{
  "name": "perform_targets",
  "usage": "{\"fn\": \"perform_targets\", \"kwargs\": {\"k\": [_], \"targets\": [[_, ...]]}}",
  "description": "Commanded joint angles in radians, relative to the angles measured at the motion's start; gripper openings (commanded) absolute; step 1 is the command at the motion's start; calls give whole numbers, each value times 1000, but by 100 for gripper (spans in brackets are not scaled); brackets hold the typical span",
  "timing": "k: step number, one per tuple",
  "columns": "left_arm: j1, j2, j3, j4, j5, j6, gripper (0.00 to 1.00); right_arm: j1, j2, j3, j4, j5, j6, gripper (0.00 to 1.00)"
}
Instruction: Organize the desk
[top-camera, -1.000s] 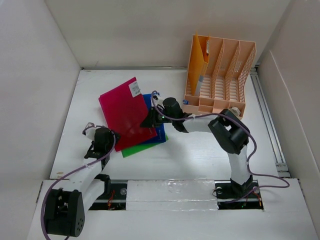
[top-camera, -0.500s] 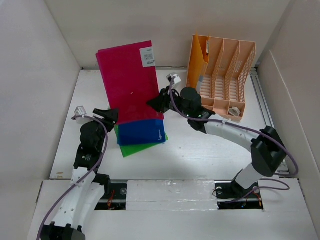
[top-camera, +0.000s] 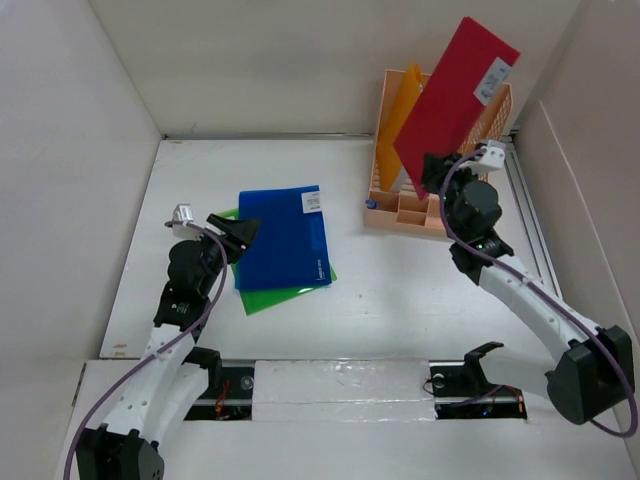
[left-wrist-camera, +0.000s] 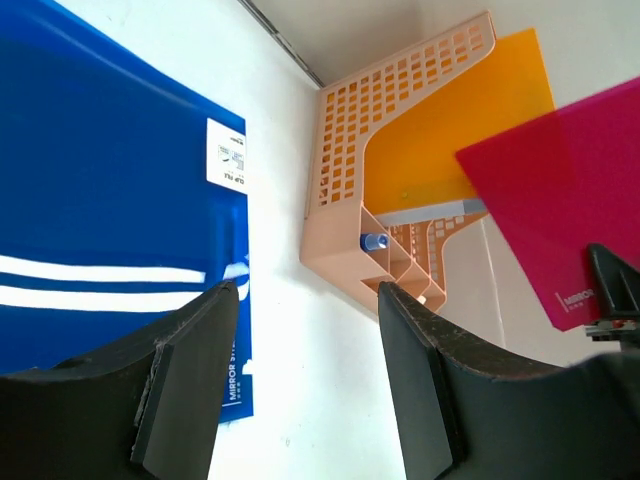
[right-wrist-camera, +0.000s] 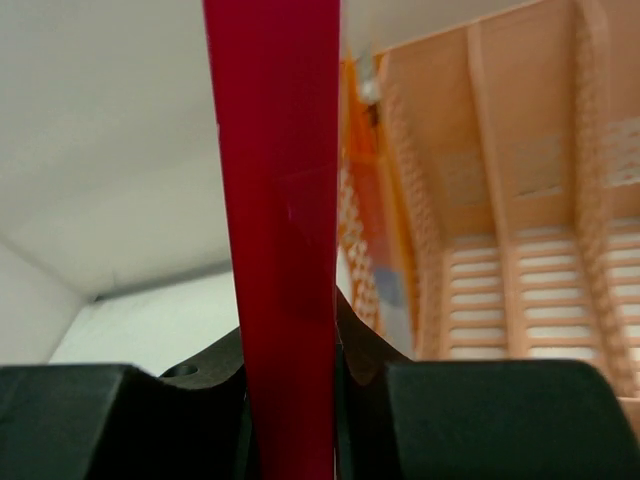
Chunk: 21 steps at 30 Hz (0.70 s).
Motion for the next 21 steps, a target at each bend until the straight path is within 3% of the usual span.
{"fn": "perform_targets", "kwargs": {"k": [1,5,21], "targets": [[-3,5,-21,88,40,2,53,-42,-58,-5,130,-29,-8,0],[-3,16,-9,86,43,3,53,-53,-74,28,146,-86,-52,0],[-3,34,-26,112,55,-7,53,-130,-172,51,136,54,-152,0]]}}
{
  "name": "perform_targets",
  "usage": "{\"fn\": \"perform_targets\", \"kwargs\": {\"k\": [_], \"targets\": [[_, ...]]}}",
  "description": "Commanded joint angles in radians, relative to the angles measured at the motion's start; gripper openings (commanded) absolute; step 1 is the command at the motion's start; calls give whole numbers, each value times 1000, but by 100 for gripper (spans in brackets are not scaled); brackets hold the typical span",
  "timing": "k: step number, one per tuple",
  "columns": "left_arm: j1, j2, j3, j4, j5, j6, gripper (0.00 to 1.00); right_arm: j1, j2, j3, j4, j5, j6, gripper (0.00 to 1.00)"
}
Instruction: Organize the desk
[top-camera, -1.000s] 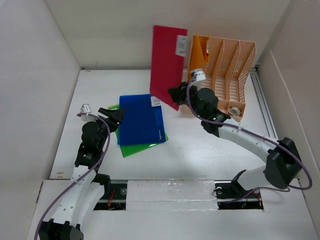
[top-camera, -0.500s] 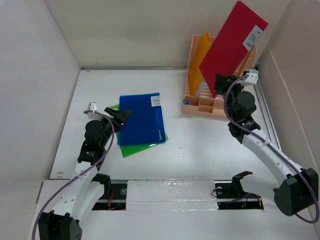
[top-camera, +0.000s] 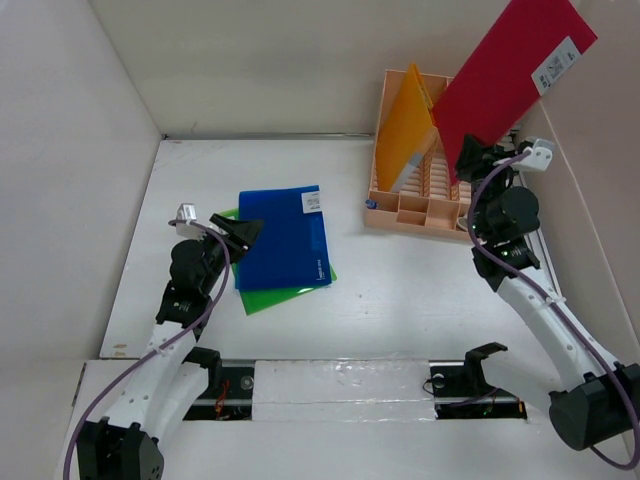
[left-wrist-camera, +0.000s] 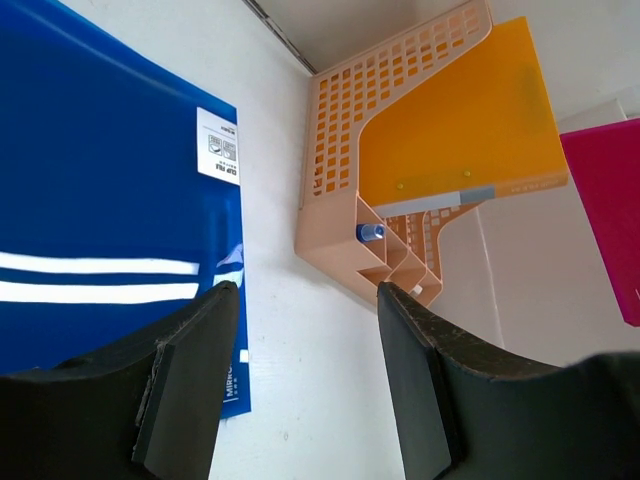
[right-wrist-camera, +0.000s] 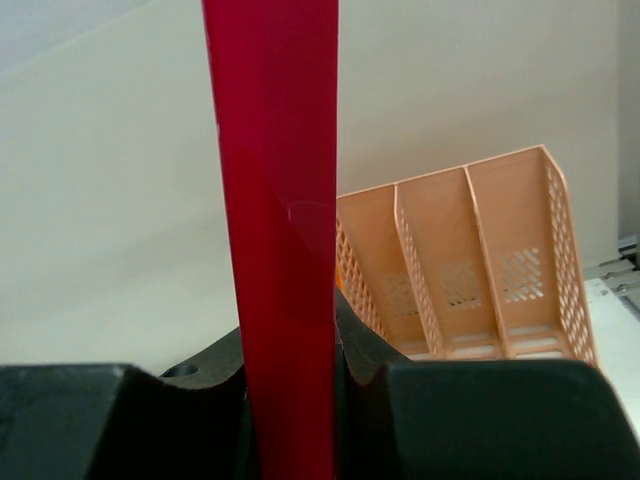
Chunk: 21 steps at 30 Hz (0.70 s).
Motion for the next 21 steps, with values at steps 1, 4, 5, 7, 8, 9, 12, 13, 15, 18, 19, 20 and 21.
{"fn": "perform_targets", "kwargs": {"k": [1,4,5,7,8,9,12,13,15,18,19,20,21], "targets": [[-3,9,0,57,20,-1,53,-22,-13,31,91,24,-36,0],[-3,6,-3,65,23,-3,53,-65,52,57,81,-57,-37,0],[-3,6,-10,70,21,-7,53,-65,70,63,83,-78,-51,0],[-3,14,3,59,18,-4,53,-65,83,56,87,-67,-51,0],[-3,17,8,51,17,-1,53,-65,83,34,107,-66,-39,0],[-3,17,7,50,18,3,53,-65,83,29,126,-79,-37,0],[-3,17,-10,73,21,-9,53,-88,116,45,118,-135,-42,0],[-3,34,-7,74,24,-9,53,-97,135,51,118,-161,-45,0],[-3,37,-4,83,38,-7,53,-110,217,68,123,-233,-66,0],[-3,28,-12,83,32,-12,52,-99,274,66,176,-248,-74,0],[-3,29,-9,73,29,-6,52,-99,291,63,193,-237,-79,0],[-3,31,0,59,27,-1,53,-99,308,60,216,-217,-85,0],[-3,26,-1,59,26,2,52,-90,343,51,279,-205,-89,0]]}}
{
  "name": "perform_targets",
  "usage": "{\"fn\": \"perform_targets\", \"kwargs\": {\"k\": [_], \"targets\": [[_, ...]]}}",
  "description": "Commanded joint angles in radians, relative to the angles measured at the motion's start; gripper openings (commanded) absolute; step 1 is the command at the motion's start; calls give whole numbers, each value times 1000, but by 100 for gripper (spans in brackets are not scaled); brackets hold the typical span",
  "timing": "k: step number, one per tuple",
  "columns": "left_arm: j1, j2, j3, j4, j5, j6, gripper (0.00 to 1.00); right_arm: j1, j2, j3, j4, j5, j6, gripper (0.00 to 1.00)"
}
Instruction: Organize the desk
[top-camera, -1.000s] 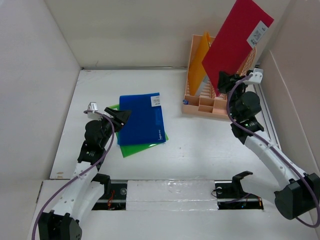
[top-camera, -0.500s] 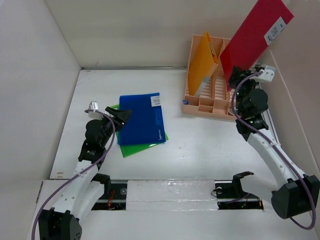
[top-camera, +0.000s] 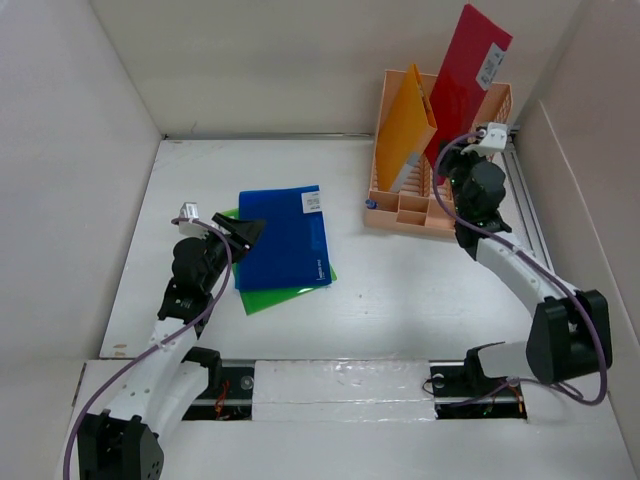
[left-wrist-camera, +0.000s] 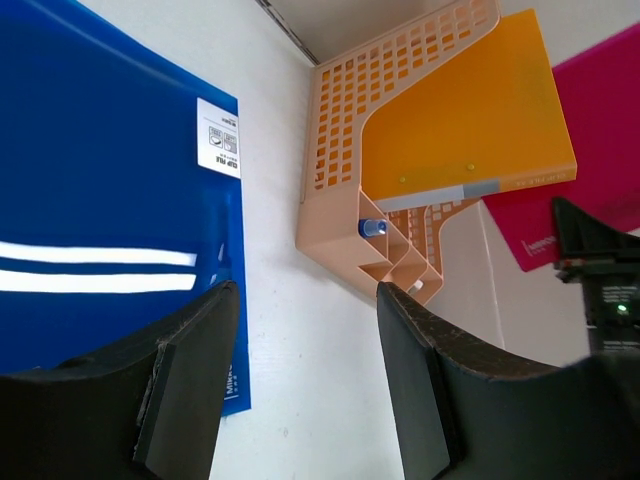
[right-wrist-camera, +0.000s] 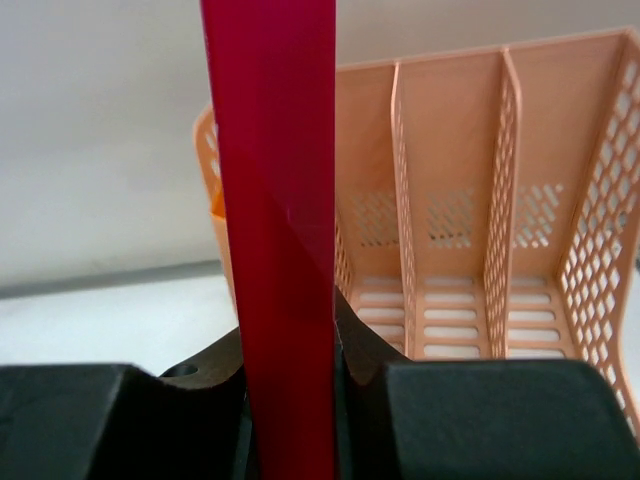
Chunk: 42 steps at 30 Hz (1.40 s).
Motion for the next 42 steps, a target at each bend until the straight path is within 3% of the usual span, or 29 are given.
{"fn": "perform_targets", "kwargs": {"k": [1,7,20,27,33,42], "targets": [[-3,-17,-4,40,9,8,52,11,47,11,232,-2,-38,0],[-3,-15,-10,46,7,6,52,43,155,5,383,82,-73,0],[-3,0,-24,72,18,-5,52,95,309,10,308,87,-10,3],[-3,3,-32,74,18,-6,52,127,317,14,212,216,-4,36],[-3,4,-30,75,22,-6,52,106,260,17,110,181,51,59],[-3,3,-32,80,25,-8,52,23,235,178,-143,75,146,63]]}}
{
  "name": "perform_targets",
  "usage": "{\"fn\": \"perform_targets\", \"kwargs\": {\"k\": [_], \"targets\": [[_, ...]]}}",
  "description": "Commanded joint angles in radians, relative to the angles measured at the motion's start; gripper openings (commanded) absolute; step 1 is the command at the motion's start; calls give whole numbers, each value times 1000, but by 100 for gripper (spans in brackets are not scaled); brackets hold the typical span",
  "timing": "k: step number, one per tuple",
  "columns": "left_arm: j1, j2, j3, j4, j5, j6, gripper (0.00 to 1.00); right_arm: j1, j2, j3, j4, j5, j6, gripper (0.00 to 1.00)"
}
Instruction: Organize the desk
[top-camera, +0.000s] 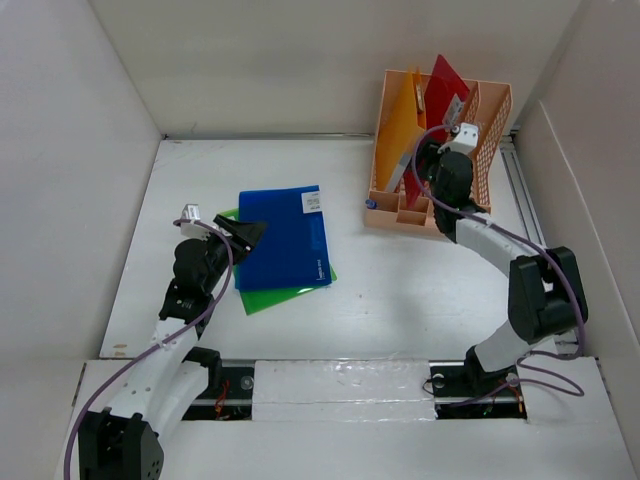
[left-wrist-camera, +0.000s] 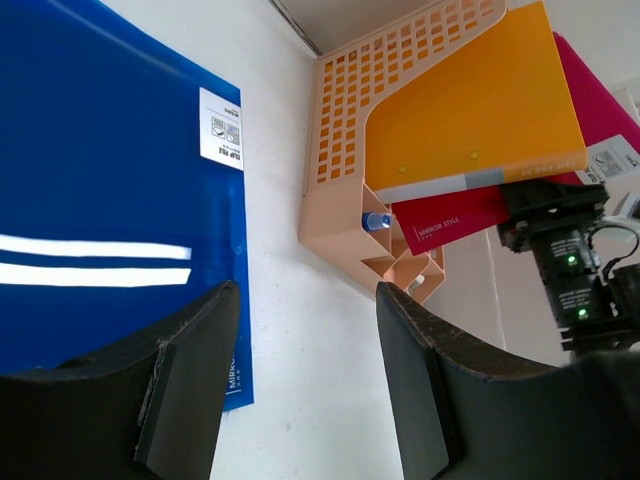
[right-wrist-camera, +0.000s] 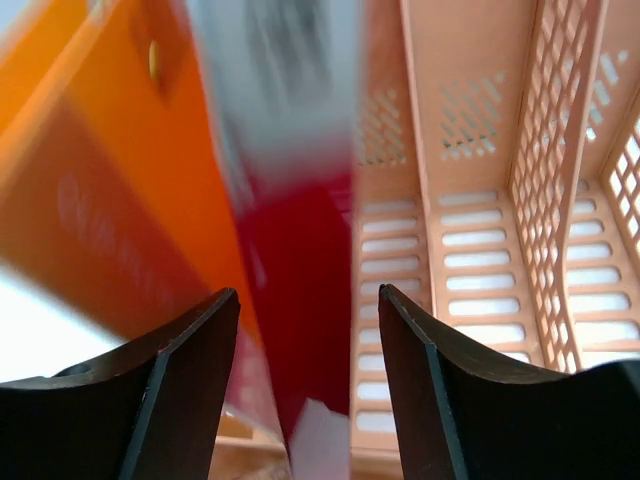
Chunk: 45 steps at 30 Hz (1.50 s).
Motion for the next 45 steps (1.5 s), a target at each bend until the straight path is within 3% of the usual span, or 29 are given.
{"fn": "perform_targets", "kwargs": {"k": [1,10,14,17,18,20,22,32,45], "targets": [[-3,-4,-12,61,14,-2,52,-42,-28,143,-118,-50,56,64],[-3,-12,-9,52,9,2,52,-82,68,436,-371,-88,59,60],[-3,-15,-6,47,5,6,52,-113,97,545,-486,-139,61,51],[-3,-16,-5,46,0,4,52,-122,113,582,-576,-159,56,31],[-3,-12,-3,44,5,4,52,-136,114,593,-586,-162,56,13],[-3,-12,-3,50,9,6,52,-136,105,593,-597,-185,50,0],[-3,-15,-11,55,9,4,52,-145,90,555,-563,-174,44,0],[-3,-7,0,53,19,4,52,-76,-54,271,-28,-107,-194,0],[-3,7,-8,69,23,-1,52,-9,-47,225,179,-3,-315,0]]}}
